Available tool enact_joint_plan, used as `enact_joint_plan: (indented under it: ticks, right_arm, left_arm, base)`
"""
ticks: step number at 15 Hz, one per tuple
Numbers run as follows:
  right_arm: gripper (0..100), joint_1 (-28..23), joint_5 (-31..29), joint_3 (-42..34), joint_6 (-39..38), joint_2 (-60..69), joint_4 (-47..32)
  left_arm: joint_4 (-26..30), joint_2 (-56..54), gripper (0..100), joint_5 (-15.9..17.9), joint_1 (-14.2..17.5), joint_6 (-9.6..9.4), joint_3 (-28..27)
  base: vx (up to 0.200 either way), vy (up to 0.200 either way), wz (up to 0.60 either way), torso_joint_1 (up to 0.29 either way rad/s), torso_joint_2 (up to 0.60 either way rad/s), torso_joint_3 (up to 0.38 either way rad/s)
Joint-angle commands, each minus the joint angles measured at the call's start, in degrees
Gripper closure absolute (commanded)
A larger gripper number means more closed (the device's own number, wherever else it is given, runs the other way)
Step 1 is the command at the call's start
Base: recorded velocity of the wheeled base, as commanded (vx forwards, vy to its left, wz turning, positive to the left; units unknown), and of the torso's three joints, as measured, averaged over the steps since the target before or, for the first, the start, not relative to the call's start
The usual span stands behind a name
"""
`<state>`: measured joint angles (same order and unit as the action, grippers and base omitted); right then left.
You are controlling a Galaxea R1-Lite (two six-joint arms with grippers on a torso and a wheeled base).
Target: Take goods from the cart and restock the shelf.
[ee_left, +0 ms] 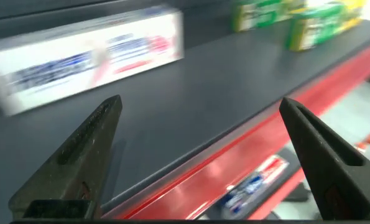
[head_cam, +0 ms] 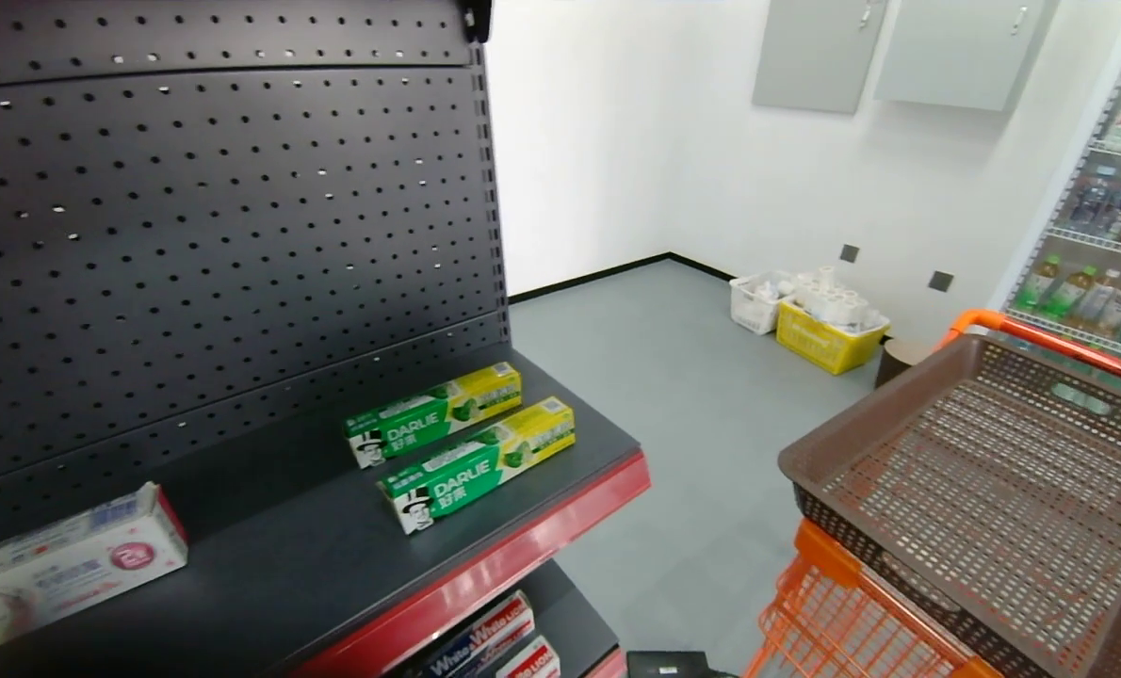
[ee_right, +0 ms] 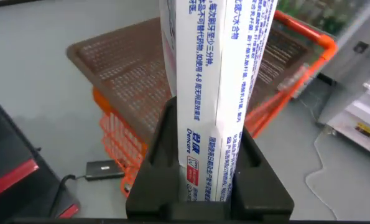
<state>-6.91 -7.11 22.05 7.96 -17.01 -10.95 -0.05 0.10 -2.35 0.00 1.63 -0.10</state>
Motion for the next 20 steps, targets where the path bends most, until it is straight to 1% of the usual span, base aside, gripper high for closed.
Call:
enact_joint_plan:
  ticks: [1,14,18,20]
  right_arm:
    - [100,0.0,-0.1,-1.2,0.1,0.0,0.7]
    - [100,-0.5,0.5,-2.8,1.7,0.5,1.2]
    - [100,-0.5,0.6,-3.2,1.7,0.4,1.2]
    - [100,-0.8,2.2,-3.3,1.8,0.4,1.2]
  left_arm:
    - [0.0,0.0,0,0.0,0.1,0.04,0.0]
    - [0.0,0.0,0,0.0,0.1,-0.05,0.0]
    - [0.0,0.0,0,0.0,0.1,0.04,0.0]
    - [0.0,0.0,0,0.0,0.0,0.04,0.0]
  base:
    - [0.0,0.0,0.6,0.012,0.01,0.002]
    - [0.0,0.0,0.6,-0.001,0.0,0.002]
    - [0.0,0.0,0.0,0.0,0.0,0.0]
    - [0.0,0.0,0.0,0.0,0.0,0.0]
